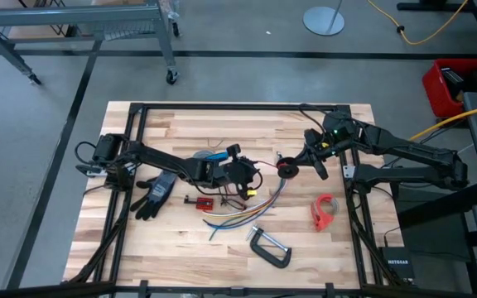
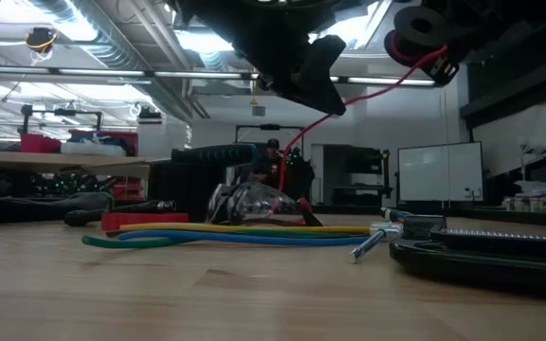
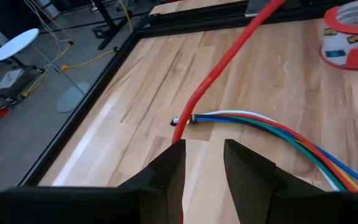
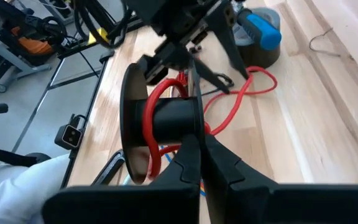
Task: Coil cords
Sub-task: Coil the red wire onto the black spool
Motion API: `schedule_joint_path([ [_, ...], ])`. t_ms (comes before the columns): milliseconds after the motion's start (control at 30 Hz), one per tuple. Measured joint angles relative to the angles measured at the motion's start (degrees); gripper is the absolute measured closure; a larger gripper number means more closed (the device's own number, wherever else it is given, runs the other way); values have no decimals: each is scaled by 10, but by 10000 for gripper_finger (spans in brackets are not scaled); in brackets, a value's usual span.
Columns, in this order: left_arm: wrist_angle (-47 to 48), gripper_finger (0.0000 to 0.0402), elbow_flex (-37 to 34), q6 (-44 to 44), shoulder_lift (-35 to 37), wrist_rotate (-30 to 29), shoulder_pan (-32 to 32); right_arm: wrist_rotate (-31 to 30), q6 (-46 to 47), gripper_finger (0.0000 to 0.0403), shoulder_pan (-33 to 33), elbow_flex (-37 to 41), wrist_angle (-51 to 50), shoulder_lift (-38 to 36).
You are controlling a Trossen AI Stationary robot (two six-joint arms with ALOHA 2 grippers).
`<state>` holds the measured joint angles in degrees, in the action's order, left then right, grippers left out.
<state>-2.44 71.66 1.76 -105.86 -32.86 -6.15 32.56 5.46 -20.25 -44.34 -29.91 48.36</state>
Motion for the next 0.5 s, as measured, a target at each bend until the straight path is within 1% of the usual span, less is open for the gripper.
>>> schedule_joint_path([
  [133, 0, 298, 0, 0, 0, 0, 0, -3, 0, 401, 0, 0, -12, 0],
  [367, -3, 298, 0, -3, 0, 0, -7, -34, 0, 401, 0, 0, -18, 0],
  [500, -3, 298, 0, -3, 0, 0, -10, -35, 0, 401, 0, 0, -18, 0],
])
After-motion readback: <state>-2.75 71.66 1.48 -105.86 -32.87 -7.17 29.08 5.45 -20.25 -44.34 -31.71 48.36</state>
